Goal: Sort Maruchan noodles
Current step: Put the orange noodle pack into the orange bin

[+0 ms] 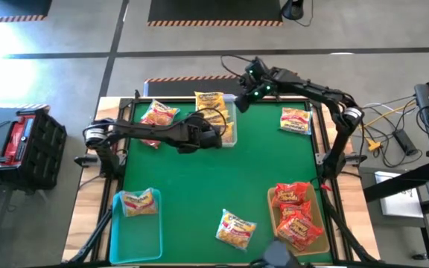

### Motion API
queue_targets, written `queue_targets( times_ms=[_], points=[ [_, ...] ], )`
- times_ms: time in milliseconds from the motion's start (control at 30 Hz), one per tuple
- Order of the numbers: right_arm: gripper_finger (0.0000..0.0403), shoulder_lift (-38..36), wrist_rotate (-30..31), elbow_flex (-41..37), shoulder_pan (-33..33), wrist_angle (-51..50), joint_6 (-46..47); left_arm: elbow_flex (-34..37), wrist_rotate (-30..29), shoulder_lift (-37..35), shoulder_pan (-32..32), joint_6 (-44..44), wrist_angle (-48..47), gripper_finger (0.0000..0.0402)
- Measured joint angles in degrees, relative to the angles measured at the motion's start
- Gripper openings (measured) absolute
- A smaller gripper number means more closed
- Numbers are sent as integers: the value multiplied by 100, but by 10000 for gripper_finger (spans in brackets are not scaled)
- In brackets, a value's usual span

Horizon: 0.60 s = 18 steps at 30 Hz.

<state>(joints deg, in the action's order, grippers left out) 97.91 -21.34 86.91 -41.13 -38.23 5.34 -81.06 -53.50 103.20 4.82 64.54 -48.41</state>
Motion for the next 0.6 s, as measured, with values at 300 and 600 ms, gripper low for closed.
queue_targets(
  times_ms=[300,600],
  points=[
    [79,35,33,0,-383,-580,-364,1618,527,-966,171,1019,-228,141],
    [86,35,-5,0,-392,-587,-542,3183,1621,-2331,810,1132,29,141]
  ],
)
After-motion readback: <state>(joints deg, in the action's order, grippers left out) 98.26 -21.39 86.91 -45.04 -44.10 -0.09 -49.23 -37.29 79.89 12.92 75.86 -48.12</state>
